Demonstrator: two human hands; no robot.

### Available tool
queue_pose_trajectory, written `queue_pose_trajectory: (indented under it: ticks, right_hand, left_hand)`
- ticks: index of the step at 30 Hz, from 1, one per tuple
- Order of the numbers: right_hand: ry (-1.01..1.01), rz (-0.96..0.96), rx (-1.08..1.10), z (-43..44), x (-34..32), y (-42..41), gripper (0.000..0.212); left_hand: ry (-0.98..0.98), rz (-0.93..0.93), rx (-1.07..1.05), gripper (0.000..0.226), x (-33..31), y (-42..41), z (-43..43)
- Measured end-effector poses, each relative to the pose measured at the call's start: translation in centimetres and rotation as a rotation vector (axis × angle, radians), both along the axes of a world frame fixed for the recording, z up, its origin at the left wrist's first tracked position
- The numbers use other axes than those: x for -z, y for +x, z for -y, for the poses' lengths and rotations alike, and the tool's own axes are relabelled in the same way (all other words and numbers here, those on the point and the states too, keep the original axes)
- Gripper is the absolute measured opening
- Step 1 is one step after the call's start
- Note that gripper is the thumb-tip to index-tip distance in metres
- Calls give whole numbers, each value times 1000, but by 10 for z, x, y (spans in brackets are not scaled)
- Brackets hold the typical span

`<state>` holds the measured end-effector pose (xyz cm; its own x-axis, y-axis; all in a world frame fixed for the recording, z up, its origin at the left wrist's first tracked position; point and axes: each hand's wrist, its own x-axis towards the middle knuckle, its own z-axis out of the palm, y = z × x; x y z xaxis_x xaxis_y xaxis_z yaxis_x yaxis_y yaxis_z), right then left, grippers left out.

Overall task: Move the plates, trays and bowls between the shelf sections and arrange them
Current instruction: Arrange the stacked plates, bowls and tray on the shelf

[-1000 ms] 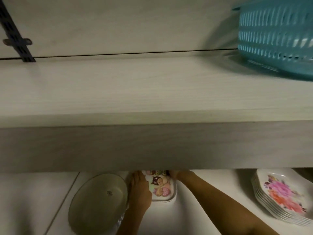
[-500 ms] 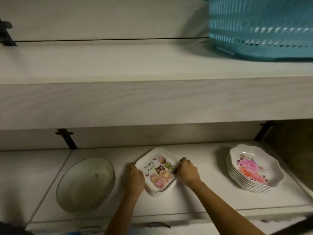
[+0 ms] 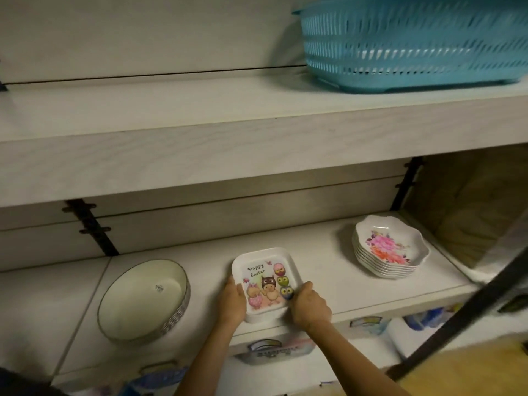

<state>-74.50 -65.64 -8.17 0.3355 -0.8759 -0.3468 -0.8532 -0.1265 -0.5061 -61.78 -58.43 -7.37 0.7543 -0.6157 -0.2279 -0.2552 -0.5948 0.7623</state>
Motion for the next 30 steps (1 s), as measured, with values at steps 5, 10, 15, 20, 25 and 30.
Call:
queue_pose_trajectory:
  ticks: [5,10,15,20,25,30]
  right_hand:
    - [-26,-42,-9,-21,1,6,15]
    - [21,-62,-42,-25,-3,10,27]
    - [138,-9,-170,-1,-13,-10,46]
    - [55,421,232,55,-28,-63,31]
    - [-107,598,548,121,-44,-126,27]
    - [-105,538,653,182,-36,-181,44]
  left_hand:
    - [56,76,9,33,4,7,-13]
    - [105,137,14,31,7,10,-20]
    - [141,217,62,58,2,13,-18]
    - [103,407,142,60,-23,1,5]
    - [6,332,279,47,-33,-37,57]
    - [-42,-145,283,34,-32,-91,127]
